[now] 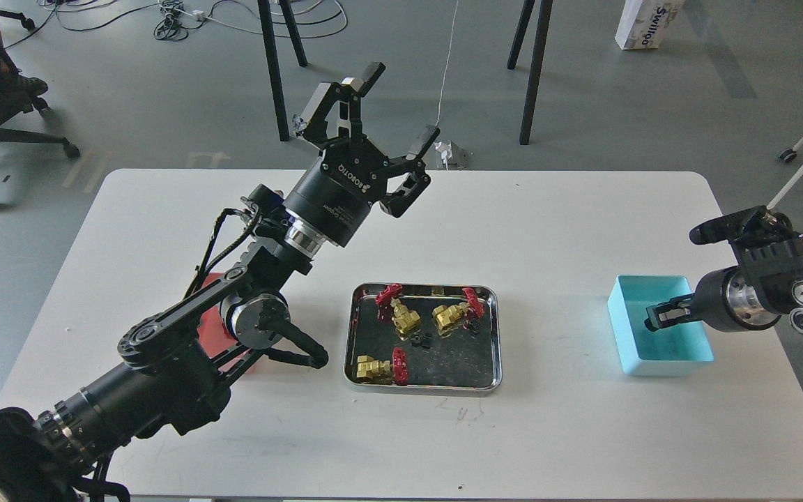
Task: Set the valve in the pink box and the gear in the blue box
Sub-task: 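Release the gear into the blue box and raise the right gripper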
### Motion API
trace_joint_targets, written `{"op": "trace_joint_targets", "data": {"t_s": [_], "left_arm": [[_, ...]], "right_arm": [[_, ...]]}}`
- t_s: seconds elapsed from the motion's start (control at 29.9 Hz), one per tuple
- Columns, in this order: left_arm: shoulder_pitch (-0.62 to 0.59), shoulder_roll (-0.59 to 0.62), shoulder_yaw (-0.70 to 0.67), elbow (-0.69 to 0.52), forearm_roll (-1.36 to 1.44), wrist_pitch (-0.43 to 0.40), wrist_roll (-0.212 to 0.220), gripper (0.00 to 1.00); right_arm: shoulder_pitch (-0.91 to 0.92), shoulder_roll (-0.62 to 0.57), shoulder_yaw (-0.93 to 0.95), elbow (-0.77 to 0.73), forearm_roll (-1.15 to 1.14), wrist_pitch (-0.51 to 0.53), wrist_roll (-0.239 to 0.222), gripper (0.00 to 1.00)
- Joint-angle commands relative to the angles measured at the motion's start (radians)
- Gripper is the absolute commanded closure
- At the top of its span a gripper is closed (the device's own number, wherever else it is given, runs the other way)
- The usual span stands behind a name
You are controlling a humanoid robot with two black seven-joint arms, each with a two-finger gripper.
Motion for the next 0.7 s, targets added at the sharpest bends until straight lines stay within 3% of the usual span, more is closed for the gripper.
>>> {"op": "trace_joint_targets", "data": {"t_s": [0.0,0.13,0.27,0.33,0.5,0.67], "left_arm": [[-0.008,0.000,0.000,0.014,0.000,0.001,0.000,0.01],[-0.040,0.005,-0.002,0.057,0.000,-0.002,0.000,0.01],[-0.150,0.028,0.001,0.110,0.000,-0.017,0.000,0.01],[-0.204,0.047,0.001,0.152,-0.003,-0.054,0.000,0.01],[-0.355,0.083,0.067,0.366,-0.017,-0.192,0.000,0.01],[-0.399,0.011,0.106,0.636,-0.130,-0.193,0.000,0.01]], "right_arm": [[-0.001,-0.001,0.037,-0.007,0.010,0.000,0.002,0.01],[-0.002,0.001,0.176,-0.050,0.094,0.000,0.010,0.01],[-0.007,0.041,0.350,-0.177,0.472,0.000,0.018,0.01],[-0.007,0.068,0.422,-0.235,0.678,0.000,0.044,0.01],[-0.013,0.125,0.572,-0.356,1.106,0.000,0.148,0.01],[-0.032,0.254,0.644,-0.583,1.484,0.000,0.185,0.01]]}}
